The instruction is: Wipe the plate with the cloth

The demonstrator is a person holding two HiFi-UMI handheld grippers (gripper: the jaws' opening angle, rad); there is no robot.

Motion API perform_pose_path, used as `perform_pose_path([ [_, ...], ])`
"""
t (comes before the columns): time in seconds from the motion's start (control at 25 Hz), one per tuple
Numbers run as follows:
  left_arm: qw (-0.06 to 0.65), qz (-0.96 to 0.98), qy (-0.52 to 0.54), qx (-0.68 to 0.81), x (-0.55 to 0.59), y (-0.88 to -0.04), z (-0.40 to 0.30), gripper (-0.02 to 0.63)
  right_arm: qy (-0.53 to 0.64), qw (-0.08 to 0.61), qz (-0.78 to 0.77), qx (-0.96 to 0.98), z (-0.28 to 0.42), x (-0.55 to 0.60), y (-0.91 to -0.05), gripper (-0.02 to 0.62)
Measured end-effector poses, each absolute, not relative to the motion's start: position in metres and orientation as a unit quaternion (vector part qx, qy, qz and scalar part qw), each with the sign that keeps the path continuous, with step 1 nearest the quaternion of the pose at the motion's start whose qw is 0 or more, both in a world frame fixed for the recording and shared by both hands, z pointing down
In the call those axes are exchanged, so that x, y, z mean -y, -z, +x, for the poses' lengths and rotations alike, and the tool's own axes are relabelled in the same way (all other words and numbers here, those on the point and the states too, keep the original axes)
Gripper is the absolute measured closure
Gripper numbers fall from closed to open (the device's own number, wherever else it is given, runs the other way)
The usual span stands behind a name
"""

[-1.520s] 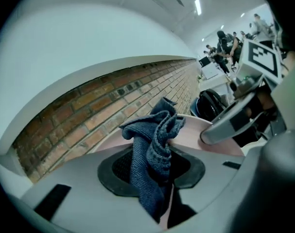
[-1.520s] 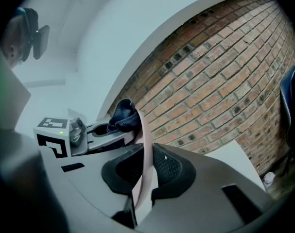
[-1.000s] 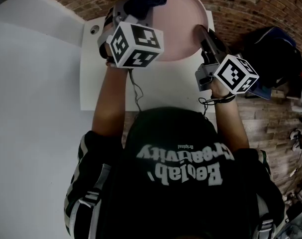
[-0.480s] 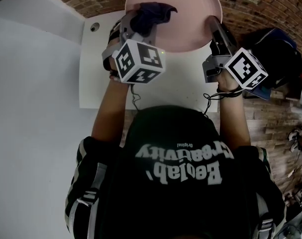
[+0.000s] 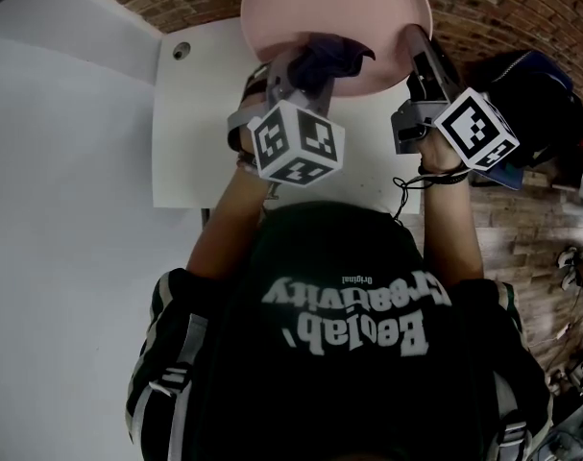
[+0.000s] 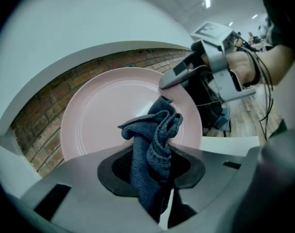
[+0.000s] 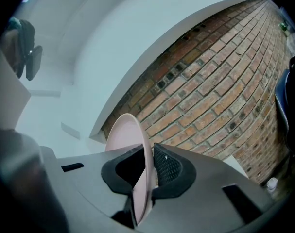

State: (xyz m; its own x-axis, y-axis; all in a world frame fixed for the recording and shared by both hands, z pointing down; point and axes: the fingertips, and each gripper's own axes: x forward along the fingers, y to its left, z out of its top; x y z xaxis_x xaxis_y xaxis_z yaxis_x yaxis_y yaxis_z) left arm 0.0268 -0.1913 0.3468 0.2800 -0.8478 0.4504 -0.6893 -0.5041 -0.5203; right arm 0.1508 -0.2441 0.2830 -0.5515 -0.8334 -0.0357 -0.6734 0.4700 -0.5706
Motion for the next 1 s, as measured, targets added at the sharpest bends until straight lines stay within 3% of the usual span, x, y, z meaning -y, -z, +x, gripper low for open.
perform_pose_path([
  [0.36,0.113,-0.828,0.339,-0.432,0.184,-0.363,0.083,0.476,0.258,0.149,-0.438,-0.848,0.144,0.244,-0.291,0.566],
  [1.0,0.122,-0.81,0.297,-0.491,0.225,-0.312,0.051,0.474,0.274,0.103,-0.418,-0.86,0.117,0.221,-0.319,0.566],
])
